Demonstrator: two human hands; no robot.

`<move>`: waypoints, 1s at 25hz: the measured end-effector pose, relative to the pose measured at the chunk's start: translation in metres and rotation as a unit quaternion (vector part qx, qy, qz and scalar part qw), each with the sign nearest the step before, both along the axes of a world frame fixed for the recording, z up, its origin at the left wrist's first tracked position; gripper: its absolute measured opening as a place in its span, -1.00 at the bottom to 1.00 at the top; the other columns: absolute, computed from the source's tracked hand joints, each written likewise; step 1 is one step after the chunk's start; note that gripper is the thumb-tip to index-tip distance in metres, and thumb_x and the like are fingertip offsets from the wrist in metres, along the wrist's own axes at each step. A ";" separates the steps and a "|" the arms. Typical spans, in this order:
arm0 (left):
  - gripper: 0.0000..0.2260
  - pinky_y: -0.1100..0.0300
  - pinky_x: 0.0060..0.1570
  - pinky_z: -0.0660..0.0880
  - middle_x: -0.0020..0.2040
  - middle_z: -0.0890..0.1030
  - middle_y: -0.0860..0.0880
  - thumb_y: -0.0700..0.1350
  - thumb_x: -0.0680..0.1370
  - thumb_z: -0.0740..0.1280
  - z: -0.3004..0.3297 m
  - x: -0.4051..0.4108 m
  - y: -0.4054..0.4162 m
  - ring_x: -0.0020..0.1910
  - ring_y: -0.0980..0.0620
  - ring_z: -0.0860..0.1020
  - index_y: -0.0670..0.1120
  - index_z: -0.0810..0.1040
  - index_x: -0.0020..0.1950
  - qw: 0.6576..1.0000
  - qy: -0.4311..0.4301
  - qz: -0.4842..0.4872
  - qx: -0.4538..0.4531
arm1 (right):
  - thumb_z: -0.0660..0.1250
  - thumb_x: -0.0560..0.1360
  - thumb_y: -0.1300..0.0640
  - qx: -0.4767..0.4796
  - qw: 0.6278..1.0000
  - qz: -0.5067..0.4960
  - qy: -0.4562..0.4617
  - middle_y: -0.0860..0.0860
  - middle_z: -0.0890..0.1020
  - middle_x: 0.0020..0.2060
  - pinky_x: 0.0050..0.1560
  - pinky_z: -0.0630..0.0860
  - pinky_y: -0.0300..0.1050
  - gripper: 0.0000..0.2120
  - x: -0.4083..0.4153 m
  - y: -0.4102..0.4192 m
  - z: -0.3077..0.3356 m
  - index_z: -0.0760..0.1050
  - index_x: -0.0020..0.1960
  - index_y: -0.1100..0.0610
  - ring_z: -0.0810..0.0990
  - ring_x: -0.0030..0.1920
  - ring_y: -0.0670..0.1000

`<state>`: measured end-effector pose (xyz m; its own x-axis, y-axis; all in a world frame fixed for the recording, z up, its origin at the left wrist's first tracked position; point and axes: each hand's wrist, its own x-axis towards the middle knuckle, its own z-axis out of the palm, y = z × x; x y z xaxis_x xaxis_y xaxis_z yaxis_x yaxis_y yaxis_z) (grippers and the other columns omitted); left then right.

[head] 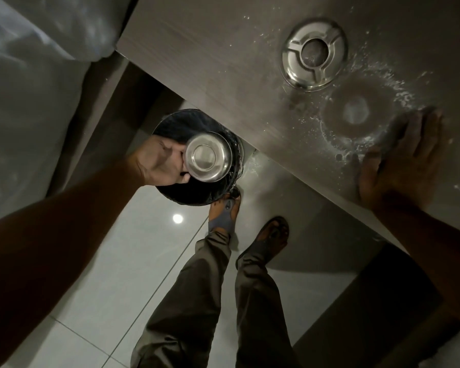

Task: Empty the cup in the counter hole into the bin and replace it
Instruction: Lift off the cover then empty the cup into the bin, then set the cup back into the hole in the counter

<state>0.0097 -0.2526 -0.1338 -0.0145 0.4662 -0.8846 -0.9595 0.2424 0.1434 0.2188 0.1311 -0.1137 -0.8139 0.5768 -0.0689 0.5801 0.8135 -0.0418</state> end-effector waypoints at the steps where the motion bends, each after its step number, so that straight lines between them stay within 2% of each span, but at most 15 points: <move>1: -0.63 0.07 -0.04 0.30 0.29 0.43 -0.07 -0.06 0.49 0.20 0.001 0.002 0.004 0.15 -0.05 0.35 0.00 0.48 0.30 1.000 0.007 -0.017 0.005 | 0.10 0.61 -0.09 0.009 1.000 0.008 -0.018 0.27 -0.03 0.63 0.61 -0.15 0.15 -0.25 0.001 0.002 -0.001 -0.09 0.63 0.27 -0.11 0.64 0.24; 3: -0.70 0.06 -0.05 0.29 0.14 0.45 -0.08 -0.07 0.50 0.19 -0.003 0.005 0.010 0.03 -0.01 0.38 -0.01 0.47 0.23 0.999 0.016 -0.045 -0.008 | 0.13 0.61 -0.08 0.007 1.000 0.007 -0.012 0.27 -0.01 0.63 0.61 -0.15 0.14 -0.24 0.001 0.003 -0.002 -0.08 0.63 0.28 -0.10 0.64 0.24; 6: -0.79 0.07 -0.09 0.29 -0.09 0.33 -0.05 -0.08 0.54 0.17 -0.009 0.008 0.011 -0.22 0.04 0.36 -0.06 0.40 0.16 0.998 0.013 -0.048 -0.023 | 0.14 0.59 -0.05 -0.004 1.000 -0.002 0.027 0.30 0.03 0.62 0.61 -0.11 0.17 -0.26 0.001 -0.001 -0.001 -0.02 0.62 0.30 -0.04 0.63 0.27; 11: -0.80 0.11 -0.11 0.32 -0.10 0.33 -0.05 -0.11 0.56 0.16 0.004 0.014 0.008 -0.23 0.05 0.37 -0.07 0.40 0.17 1.000 -0.001 0.004 -0.029 | 0.12 0.57 -0.07 -0.014 0.999 -0.010 0.050 0.30 0.06 0.61 0.61 -0.05 0.18 -0.26 0.001 -0.001 -0.002 -0.02 0.62 0.26 0.00 0.62 0.27; 13: -0.71 0.13 -0.11 0.33 0.01 0.35 -0.06 -0.11 0.53 0.20 0.024 0.014 0.006 -0.12 0.04 0.38 -0.07 0.40 0.25 0.999 0.010 0.030 -0.016 | 0.13 0.58 -0.08 -0.015 0.998 -0.011 0.054 0.30 0.08 0.61 0.60 -0.01 0.20 -0.26 0.000 -0.002 -0.003 -0.01 0.62 0.27 0.02 0.62 0.28; 15: -0.79 0.12 -0.04 0.34 0.05 0.33 -0.10 -0.15 0.51 0.27 0.053 0.018 0.000 -0.02 -0.02 0.38 -0.09 0.45 0.15 0.998 0.035 0.057 0.006 | 0.17 0.57 -0.08 -0.017 0.998 -0.020 0.054 0.30 0.10 0.61 0.60 -0.03 0.18 -0.24 -0.001 -0.004 -0.003 0.02 0.61 0.28 0.04 0.62 0.29; 17: -0.90 0.07 0.09 0.35 0.03 0.38 -0.17 -0.16 0.53 0.31 0.089 0.029 0.016 0.03 -0.09 0.40 -0.12 0.49 0.03 0.988 0.132 0.071 0.041 | 0.17 0.57 -0.08 -0.019 0.998 -0.030 0.049 0.28 0.09 0.61 0.62 -0.08 0.12 -0.24 -0.001 -0.004 0.000 0.02 0.62 0.26 0.03 0.62 0.27; 18: -0.94 0.06 0.09 0.41 0.00 0.47 -0.15 -0.14 0.56 0.31 0.105 0.037 0.035 0.00 -0.08 0.46 -0.09 0.54 0.00 0.965 0.254 0.042 0.053 | 0.16 0.56 -0.07 -0.021 0.998 -0.032 0.044 0.27 0.08 0.62 0.62 -0.11 0.09 -0.24 -0.003 -0.005 0.001 0.01 0.63 0.25 0.02 0.63 0.25; 19: -0.94 0.09 0.02 0.48 -0.05 0.56 -0.05 -0.11 0.59 0.31 0.117 0.046 0.062 -0.06 -0.03 0.52 -0.01 0.59 -0.01 0.905 0.422 -0.018 0.052 | 0.15 0.55 -0.07 -0.020 0.998 -0.036 0.038 0.26 0.08 0.62 0.62 -0.14 0.07 -0.24 -0.004 -0.005 0.002 0.00 0.63 0.25 0.02 0.63 0.24; 20: -0.92 0.12 -0.06 0.49 -0.07 0.60 0.08 -0.10 0.61 0.31 0.125 0.055 0.093 -0.12 0.02 0.54 0.05 0.59 -0.01 0.795 0.597 -0.089 0.049 | 0.14 0.54 -0.07 -0.024 0.999 -0.038 0.032 0.26 0.07 0.62 0.62 -0.16 0.08 -0.23 -0.005 -0.005 0.004 0.00 0.63 0.24 0.01 0.63 0.23; 21: -0.90 0.11 -0.05 0.48 -0.05 0.61 0.16 -0.13 0.62 0.31 0.127 0.062 0.123 -0.10 0.04 0.55 0.08 0.57 0.02 0.660 0.733 -0.157 0.050 | 0.14 0.53 -0.07 -0.032 0.998 -0.039 0.029 0.26 0.07 0.62 0.62 -0.15 0.10 -0.22 -0.006 -0.006 0.004 0.01 0.63 0.25 0.00 0.63 0.23; 22: -0.88 0.01 0.01 0.44 -0.01 0.63 0.15 -0.17 0.59 0.34 0.124 0.067 0.153 -0.04 0.02 0.55 0.05 0.57 0.05 0.537 0.816 -0.206 0.054 | 0.14 0.52 -0.06 -0.041 0.998 -0.039 0.032 0.26 0.07 0.62 0.62 -0.12 0.13 -0.22 -0.007 -0.006 0.005 0.02 0.63 0.25 0.01 0.63 0.23; 23: -0.83 -0.07 0.06 0.37 0.00 0.66 0.08 -0.21 0.54 0.38 0.118 0.069 0.179 0.02 -0.03 0.53 0.02 0.59 0.07 0.452 0.858 -0.237 0.055 | 0.15 0.52 -0.06 -0.048 0.997 -0.039 0.038 0.26 0.08 0.62 0.61 -0.09 0.15 -0.22 -0.007 -0.006 0.007 0.04 0.63 0.26 0.01 0.63 0.24; 24: -0.78 -0.08 0.10 0.31 0.00 0.68 0.03 -0.24 0.48 0.42 0.111 0.068 0.200 0.06 -0.06 0.50 -0.01 0.64 0.08 0.412 0.872 -0.257 0.052 | 0.17 0.52 -0.06 -0.051 0.997 -0.038 0.042 0.27 0.10 0.62 0.61 -0.06 0.18 -0.22 -0.007 -0.005 0.008 0.05 0.62 0.26 0.02 0.62 0.25; 25: -0.76 -0.08 0.10 0.28 0.00 0.69 -0.01 -0.27 0.43 0.46 0.100 0.067 0.217 0.09 -0.09 0.48 -0.04 0.68 0.06 0.395 0.874 -0.278 0.047 | 0.19 0.52 -0.06 -0.050 0.997 -0.036 0.043 0.27 0.11 0.61 0.61 -0.05 0.19 -0.22 -0.006 -0.004 0.008 0.06 0.62 0.26 0.03 0.62 0.25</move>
<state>0.0771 -0.0355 -0.0334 -0.4381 0.8563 0.2735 0.8241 0.2610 0.5028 0.2123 0.1273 -0.1061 -0.7759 0.6280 -0.0606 0.6278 0.7589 -0.1732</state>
